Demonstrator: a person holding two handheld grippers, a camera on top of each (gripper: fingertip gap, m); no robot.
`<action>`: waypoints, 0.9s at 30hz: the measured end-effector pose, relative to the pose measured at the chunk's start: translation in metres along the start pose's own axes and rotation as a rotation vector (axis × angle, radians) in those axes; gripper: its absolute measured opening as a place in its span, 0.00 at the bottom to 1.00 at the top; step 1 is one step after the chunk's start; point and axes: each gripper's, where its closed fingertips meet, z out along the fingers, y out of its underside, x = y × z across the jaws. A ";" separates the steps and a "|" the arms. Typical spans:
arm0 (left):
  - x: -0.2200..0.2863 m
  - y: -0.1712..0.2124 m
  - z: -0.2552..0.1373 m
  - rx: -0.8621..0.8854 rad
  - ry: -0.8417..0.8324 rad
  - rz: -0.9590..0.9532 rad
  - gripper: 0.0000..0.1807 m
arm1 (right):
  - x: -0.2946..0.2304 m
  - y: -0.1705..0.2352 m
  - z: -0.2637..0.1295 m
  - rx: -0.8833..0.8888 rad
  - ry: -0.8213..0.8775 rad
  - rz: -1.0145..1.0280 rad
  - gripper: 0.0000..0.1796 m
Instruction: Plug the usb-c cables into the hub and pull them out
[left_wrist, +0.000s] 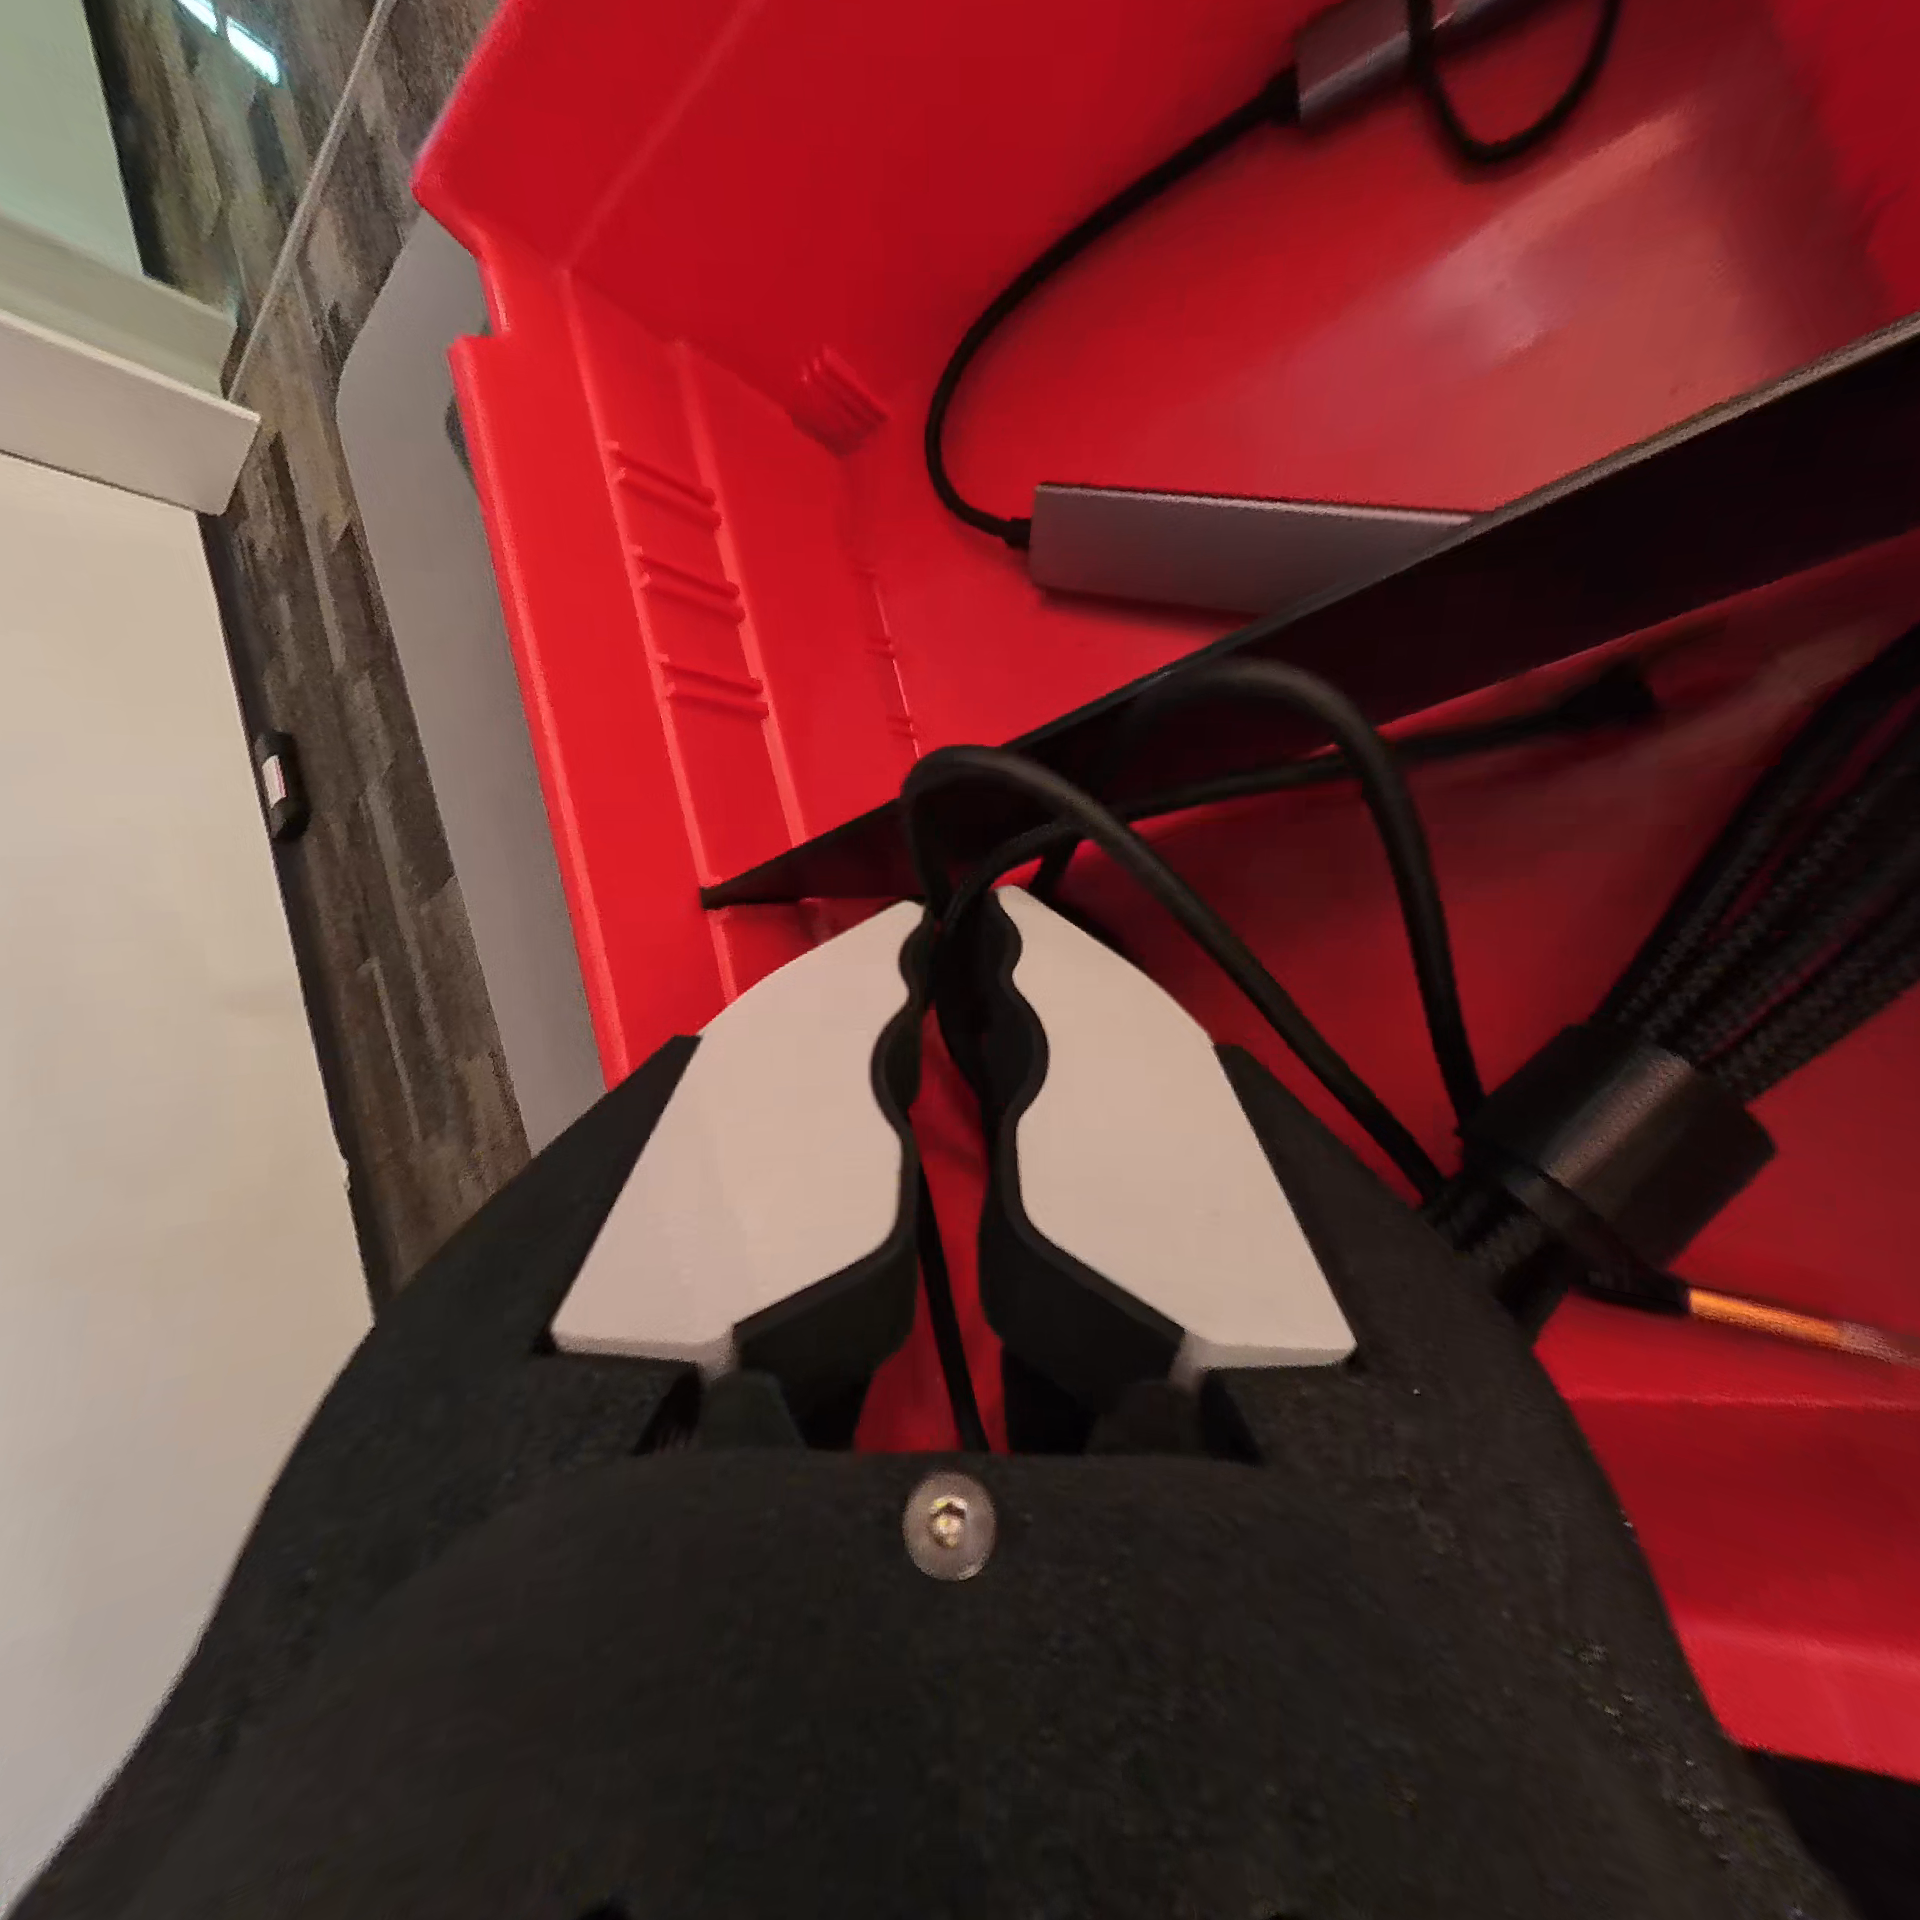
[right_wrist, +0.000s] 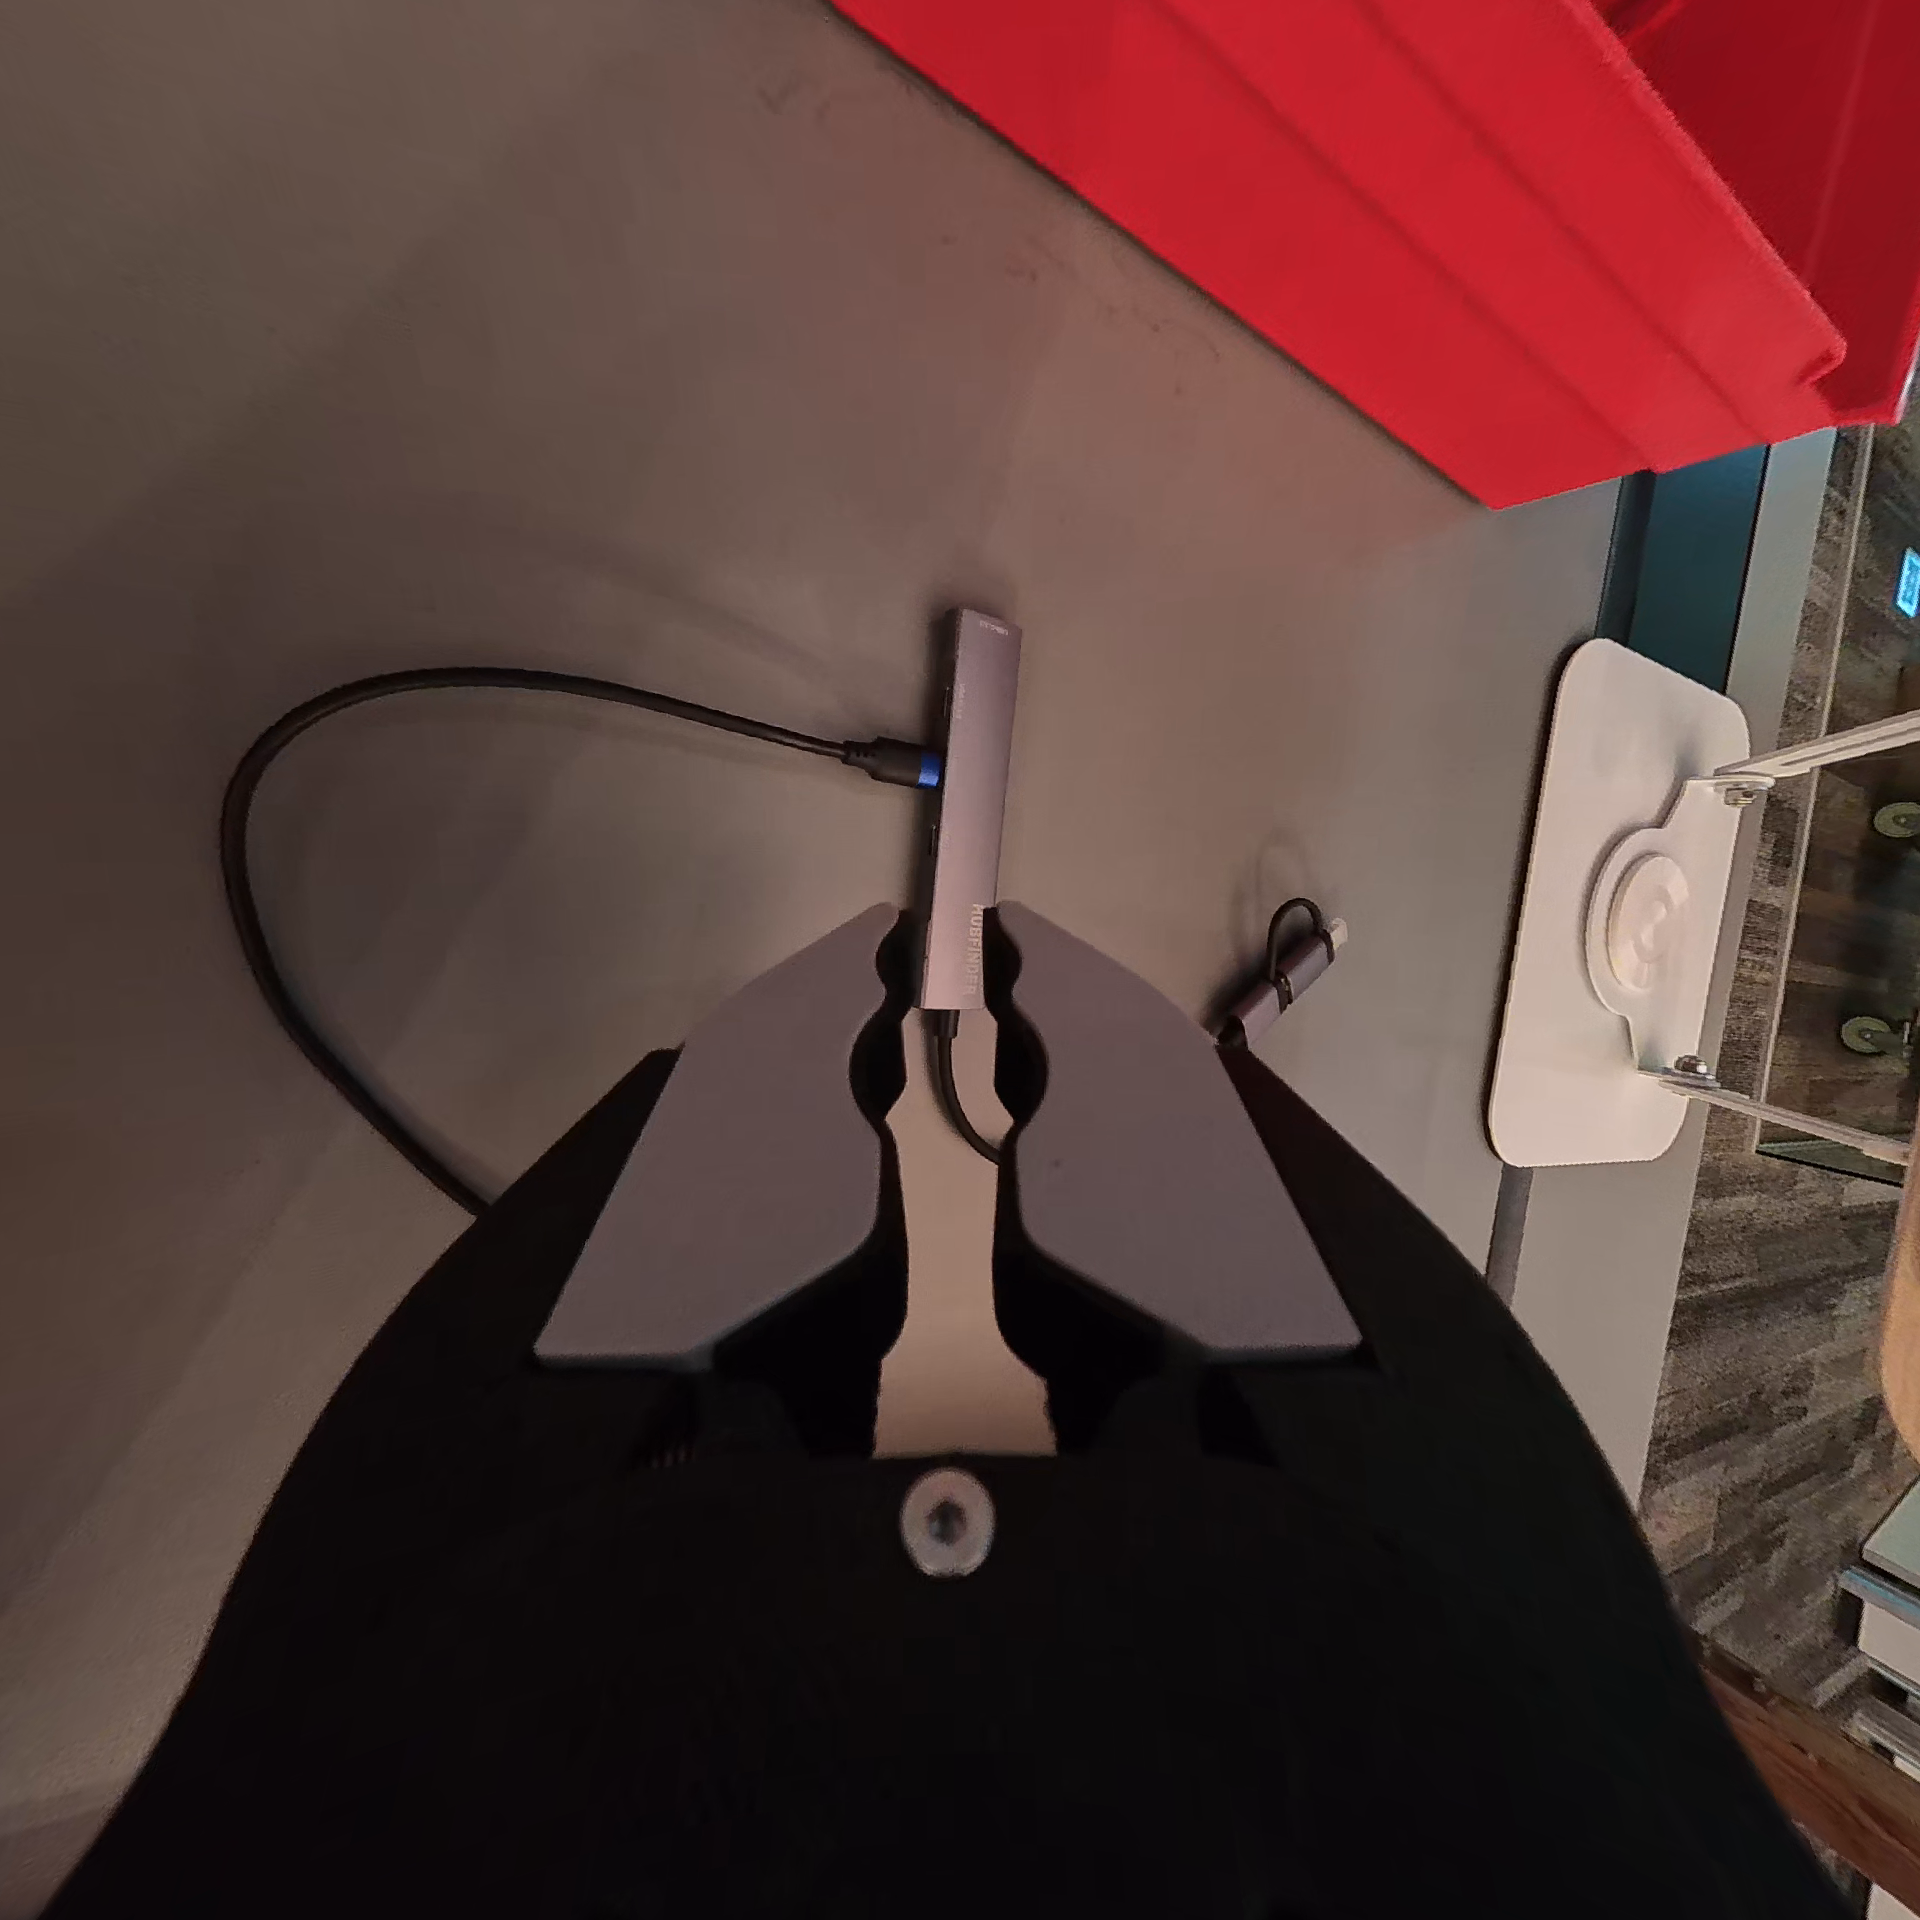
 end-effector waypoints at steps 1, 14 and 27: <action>0.001 -0.001 -0.004 0.009 0.012 0.002 0.04 | 0.001 -0.001 -0.001 0.004 0.004 -0.001 0.07; 0.011 0.024 -0.048 -0.127 0.113 -0.011 0.03 | 0.001 0.000 -0.002 0.002 0.006 -0.005 0.06; -0.021 0.002 -0.080 0.019 -0.066 -0.004 0.03 | 0.002 0.000 -0.001 -0.002 0.008 -0.006 0.06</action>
